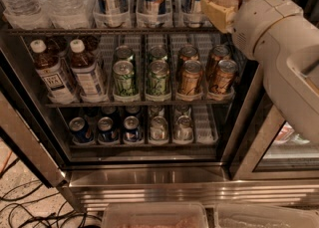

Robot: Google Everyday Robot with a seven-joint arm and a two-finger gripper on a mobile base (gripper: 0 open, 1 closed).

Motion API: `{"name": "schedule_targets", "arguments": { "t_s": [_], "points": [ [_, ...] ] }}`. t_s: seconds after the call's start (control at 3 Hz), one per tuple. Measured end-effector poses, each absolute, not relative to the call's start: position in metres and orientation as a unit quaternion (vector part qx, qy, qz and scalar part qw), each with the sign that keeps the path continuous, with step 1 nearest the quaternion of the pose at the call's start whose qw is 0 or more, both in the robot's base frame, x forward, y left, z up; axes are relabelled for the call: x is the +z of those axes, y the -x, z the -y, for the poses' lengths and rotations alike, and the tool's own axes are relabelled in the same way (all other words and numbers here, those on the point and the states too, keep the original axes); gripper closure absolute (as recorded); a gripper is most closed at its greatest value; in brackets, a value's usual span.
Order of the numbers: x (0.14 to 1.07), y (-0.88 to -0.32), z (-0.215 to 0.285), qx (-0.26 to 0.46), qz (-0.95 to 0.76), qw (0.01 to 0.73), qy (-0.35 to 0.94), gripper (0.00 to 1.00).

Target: Pick coke can from top shelf of fridge

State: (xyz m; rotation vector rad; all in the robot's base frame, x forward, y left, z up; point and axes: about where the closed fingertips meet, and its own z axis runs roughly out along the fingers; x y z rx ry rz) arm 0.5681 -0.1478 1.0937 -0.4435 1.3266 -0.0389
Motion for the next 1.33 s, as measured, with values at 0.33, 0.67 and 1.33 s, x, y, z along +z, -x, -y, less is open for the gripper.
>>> {"name": "schedule_targets", "arguments": {
  "t_s": [0.33,0.67,1.33],
  "points": [
    [1.086,-0.566,0.139,-0.010,-0.614,0.760,0.211,1.00],
    [1.070,-0.557,0.136,-0.004,-0.622,0.751,0.221,1.00],
    [1.053,-0.548,0.119,0.020,-0.623,0.743,0.242,1.00]
  ]
}}
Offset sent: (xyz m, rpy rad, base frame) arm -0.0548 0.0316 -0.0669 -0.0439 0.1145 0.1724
